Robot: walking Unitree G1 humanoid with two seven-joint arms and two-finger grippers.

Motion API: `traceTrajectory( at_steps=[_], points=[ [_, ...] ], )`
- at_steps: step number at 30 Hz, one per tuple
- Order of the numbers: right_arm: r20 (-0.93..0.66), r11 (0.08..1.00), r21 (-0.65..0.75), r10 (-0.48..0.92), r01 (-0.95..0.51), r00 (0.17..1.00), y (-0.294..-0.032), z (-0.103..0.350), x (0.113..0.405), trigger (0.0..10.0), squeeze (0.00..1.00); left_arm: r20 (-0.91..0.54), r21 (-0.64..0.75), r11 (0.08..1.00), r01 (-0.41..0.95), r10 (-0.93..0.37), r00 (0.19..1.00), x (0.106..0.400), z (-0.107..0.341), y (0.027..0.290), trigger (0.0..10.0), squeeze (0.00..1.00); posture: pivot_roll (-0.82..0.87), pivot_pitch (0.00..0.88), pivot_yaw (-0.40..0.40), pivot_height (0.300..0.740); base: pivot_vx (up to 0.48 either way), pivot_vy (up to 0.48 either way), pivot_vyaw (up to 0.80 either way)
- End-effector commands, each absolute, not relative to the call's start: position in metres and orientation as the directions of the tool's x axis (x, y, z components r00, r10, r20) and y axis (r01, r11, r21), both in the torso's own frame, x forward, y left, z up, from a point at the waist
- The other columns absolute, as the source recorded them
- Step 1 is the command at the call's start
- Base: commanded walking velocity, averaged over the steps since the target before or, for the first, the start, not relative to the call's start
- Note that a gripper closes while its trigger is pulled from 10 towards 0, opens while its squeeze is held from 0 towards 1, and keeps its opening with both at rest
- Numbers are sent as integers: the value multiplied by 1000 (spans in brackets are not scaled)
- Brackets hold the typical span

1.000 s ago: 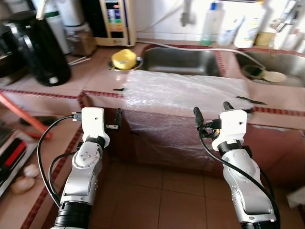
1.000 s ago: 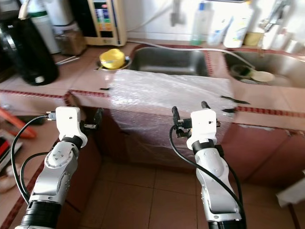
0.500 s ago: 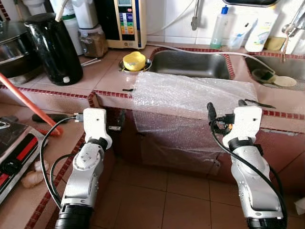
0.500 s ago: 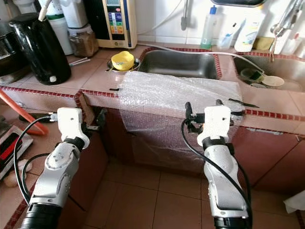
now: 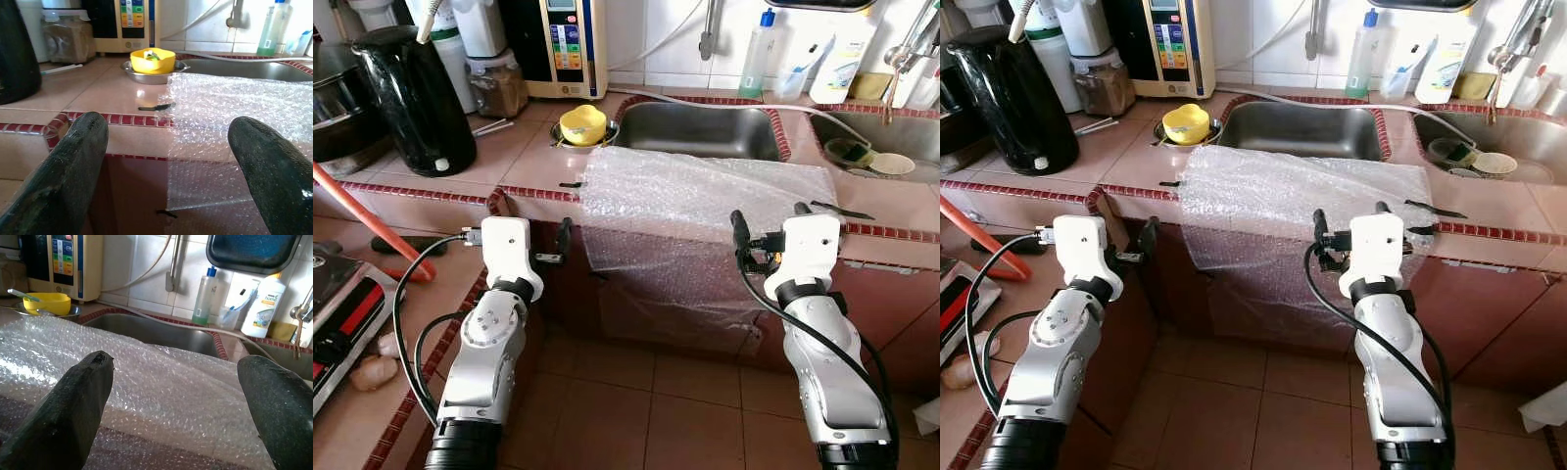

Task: Kitchen organization

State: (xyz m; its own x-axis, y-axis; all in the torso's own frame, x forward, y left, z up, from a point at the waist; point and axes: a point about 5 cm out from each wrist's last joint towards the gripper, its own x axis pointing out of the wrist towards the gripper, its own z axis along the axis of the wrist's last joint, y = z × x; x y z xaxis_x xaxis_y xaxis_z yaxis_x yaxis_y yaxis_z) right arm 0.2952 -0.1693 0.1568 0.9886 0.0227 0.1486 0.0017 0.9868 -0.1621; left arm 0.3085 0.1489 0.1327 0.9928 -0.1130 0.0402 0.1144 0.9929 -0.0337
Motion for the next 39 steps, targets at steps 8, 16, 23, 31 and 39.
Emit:
traceTrajectory(
  at_steps=[8, 16, 23, 31, 39],
  points=[
    [161, 993, -121, 17, 3, 987, -164, 159, 299, 10000, 0, 53, -43, 991, 129, -126, 991, 308, 137, 148, 10000, 0, 6, 0, 18, 740, 248, 0, 0],
    [126, 994, -100, 58, -46, 990, -167, 156, 298, 10000, 0, 49, -47, 991, 124, -122, 991, 308, 137, 148, 10000, 0, 4, 0, 21, 740, 280, 0, 0],
    [144, 987, -131, 112, -93, 983, -162, 157, 293, 10000, 0, 49, -47, 990, 133, -130, 990, 309, 137, 146, 10000, 0, 1, 0, 23, 740, 292, 0, 0],
    [154, 985, -133, 133, -112, 979, -160, 158, 292, 10000, 0, 53, -45, 990, 135, -132, 990, 309, 138, 146, 10000, 0, 3, 0, 25, 740, 330, 0, 0],
    [165, 985, -130, 136, -115, 977, -160, 159, 292, 10000, 0, 57, -45, 990, 137, -134, 989, 310, 139, 146, 10000, 0, 2, 0, 26, 740, 350, 0, 0]
  ],
)
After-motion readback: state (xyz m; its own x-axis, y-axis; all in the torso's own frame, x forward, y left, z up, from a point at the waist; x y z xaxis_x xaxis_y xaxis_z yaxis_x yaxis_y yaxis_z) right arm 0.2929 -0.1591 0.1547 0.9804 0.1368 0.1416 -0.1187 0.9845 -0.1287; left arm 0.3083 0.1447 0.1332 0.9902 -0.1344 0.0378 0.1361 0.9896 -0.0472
